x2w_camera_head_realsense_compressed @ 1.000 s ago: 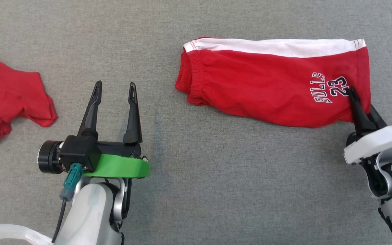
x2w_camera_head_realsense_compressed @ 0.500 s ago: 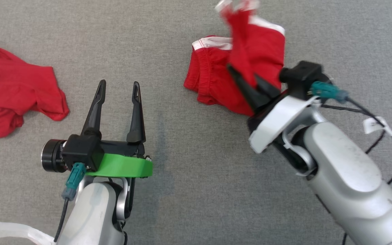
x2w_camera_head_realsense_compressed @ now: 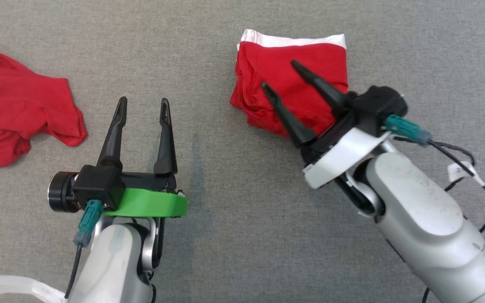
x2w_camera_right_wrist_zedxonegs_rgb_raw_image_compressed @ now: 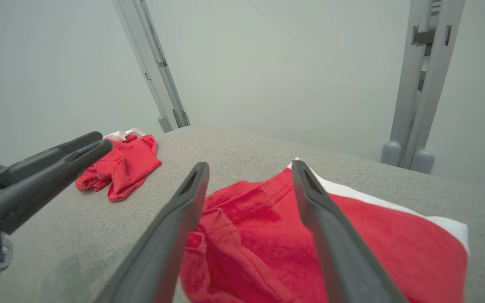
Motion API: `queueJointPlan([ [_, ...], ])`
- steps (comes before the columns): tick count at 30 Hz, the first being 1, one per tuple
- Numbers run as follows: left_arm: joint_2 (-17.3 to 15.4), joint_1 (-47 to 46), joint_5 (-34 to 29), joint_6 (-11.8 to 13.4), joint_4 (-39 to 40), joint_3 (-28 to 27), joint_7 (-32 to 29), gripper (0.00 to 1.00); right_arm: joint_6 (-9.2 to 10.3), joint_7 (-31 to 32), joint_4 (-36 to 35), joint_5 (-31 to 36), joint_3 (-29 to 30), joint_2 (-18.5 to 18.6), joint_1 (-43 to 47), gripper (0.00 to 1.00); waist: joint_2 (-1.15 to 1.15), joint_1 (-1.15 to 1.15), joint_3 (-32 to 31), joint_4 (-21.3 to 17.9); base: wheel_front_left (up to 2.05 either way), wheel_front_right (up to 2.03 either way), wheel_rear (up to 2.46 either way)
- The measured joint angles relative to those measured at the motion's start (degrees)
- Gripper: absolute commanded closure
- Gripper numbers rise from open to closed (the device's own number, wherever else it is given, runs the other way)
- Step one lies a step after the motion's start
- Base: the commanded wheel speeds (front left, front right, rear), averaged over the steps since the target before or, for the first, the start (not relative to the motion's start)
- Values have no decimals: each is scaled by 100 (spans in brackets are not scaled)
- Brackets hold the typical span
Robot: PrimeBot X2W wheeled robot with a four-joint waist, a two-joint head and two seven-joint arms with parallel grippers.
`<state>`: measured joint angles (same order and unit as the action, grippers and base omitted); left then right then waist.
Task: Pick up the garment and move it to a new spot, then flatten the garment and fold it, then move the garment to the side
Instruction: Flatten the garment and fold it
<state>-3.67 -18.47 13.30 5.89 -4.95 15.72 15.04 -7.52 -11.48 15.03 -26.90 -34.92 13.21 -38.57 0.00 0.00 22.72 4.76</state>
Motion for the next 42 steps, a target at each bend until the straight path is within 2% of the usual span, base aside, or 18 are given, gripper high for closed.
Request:
queueJointPlan([
  [4, -56, 6, -43, 0, -5, -64, 0, 0, 0, -235, -325, 243, 655, 137, 276, 0, 0, 0, -28, -88, 0, 0, 0],
  [11, -154, 43, -92, 25, 4, -147, 0, 0, 0, -325, -870, 672, 2141, 299, 1223, 0, 0, 0, -115, -267, 0, 0, 0],
  [16, -255, 131, -133, 60, -15, -185, 0, 0, 0, -324, -1138, 871, 2820, 270, 1953, 0, 0, 0, -198, -397, 0, 0, 0],
  [25, -338, 294, -133, 94, -44, -171, -37, 0, 0, -138, -1634, 1005, 3203, 20, 2630, 0, 0, 0, -382, -556, 0, 0, 0],
  [42, -397, 361, -90, 163, 1, -113, -60, 0, 0, 99, -1818, 985, 3263, -22, 2772, 0, 0, 0, -490, -559, 0, 0, 0],
])
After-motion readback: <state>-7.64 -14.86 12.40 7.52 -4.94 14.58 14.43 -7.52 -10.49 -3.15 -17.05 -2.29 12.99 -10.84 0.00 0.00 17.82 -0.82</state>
